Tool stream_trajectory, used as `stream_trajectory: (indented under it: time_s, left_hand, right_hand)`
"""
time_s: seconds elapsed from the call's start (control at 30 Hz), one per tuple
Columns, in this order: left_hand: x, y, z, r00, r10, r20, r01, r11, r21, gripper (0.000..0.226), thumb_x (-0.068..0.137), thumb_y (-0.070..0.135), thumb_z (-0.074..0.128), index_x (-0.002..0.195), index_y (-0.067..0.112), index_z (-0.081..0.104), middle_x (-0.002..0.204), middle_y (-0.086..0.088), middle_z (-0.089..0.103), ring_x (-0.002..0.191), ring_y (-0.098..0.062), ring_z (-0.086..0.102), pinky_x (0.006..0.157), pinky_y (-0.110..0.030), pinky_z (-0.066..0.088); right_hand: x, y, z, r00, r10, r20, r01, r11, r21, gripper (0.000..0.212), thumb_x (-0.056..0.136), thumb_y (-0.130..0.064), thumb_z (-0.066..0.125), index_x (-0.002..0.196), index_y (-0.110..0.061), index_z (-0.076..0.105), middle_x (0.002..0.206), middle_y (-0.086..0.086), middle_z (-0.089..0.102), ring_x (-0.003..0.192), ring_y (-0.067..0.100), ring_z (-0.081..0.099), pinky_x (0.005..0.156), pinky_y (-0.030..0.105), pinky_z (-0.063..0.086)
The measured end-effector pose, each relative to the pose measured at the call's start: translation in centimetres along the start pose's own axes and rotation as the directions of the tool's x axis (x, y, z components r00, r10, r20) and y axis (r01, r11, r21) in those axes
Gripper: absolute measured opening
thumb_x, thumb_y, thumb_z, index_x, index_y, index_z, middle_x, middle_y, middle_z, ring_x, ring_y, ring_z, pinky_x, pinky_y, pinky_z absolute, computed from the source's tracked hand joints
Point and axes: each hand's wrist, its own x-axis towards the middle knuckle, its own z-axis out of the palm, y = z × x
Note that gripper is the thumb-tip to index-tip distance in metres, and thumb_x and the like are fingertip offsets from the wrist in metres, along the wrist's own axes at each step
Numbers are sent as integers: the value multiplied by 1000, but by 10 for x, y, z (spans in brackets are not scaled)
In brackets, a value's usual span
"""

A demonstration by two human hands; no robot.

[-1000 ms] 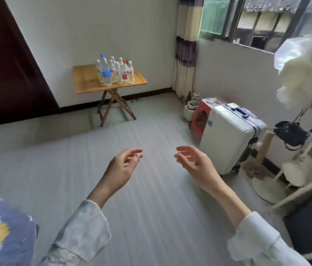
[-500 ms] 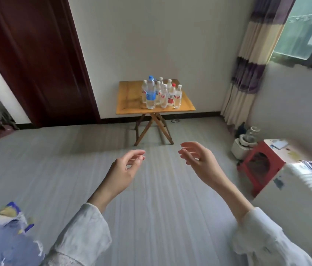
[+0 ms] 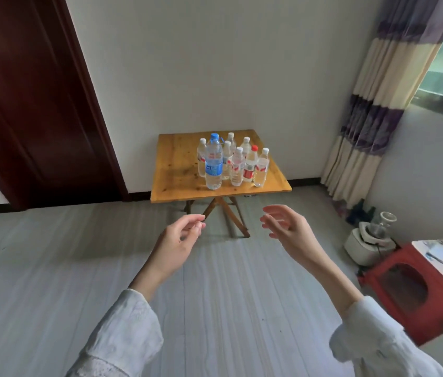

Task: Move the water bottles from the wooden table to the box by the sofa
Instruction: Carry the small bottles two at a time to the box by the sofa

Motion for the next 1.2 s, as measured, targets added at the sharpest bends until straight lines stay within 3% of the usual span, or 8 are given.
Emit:
stream_trajectory:
  time_s: [0.3,0.5,0.6,0.67,0.77,0.9,1.07,1.2]
  left_hand:
    - [200,-46,37,989,-42,140,40,999,12,24,90,25,49,89,49,57,96,20,65,97,-7,62,87,-31,49]
    - [310,-89,74,983,-104,149,101,994,28,25,90,30,50,88,54,57,102,18,65,100,-8,61,85,-28,48]
    - [377,-99,98,985,-124,116,121,992,32,25,90,25,50,88,49,57,100,13,65,99,-10,61,86,-26,47]
    - [423,-100,119,986,-122,113,117,992,53,23,90,21,51,91,43,56,100,10,65,100,-10,60,84,-17,45]
    - [480,-100,148,980,-134,146,119,987,105,23,89,18,52,108,31,55,110,6,60,105,-6,55,79,-6,43]
    - [536,-109,169,981,-133,140,109,980,165,37,89,17,52,125,25,49,124,9,53,113,-4,47,94,-24,42]
    - [599,-126,188,977,-144,155,103,964,245,41,90,7,48,129,19,46,130,0,51,115,-7,48,94,-20,40]
    - [650,-142,206,968,-114,223,27,933,360,47,90,9,48,134,23,40,140,1,42,126,-18,42,108,-32,34]
  right_hand:
    - [176,57,-16,993,89,-77,-93,995,-41,19,87,-31,54,104,-23,58,100,-1,67,94,15,64,87,42,53]
    - [295,122,-22,990,140,-28,-141,989,-41,18,87,-30,55,103,-21,59,99,-3,65,93,15,64,86,42,53]
    - [365,151,-31,988,152,1,-152,987,-43,23,87,-30,56,106,-18,59,100,-3,64,92,15,64,85,39,54]
    - [410,167,-43,986,163,14,-162,985,-51,24,87,-30,56,107,-16,59,101,-3,64,92,15,64,82,36,54]
    - [467,190,-60,981,195,9,-193,977,-88,23,88,-27,56,107,-15,58,100,-1,63,90,16,63,78,34,54]
    - [524,219,-66,969,245,26,-236,955,-182,26,88,-25,56,110,-11,57,99,0,61,88,16,60,77,32,51]
    - [580,253,-45,957,284,60,-261,931,-257,28,86,-17,59,113,-8,57,107,12,64,86,20,61,74,26,46]
    - [618,276,-28,948,316,31,-290,903,-316,48,83,-20,62,127,-13,45,123,11,52,104,24,57,85,31,46]
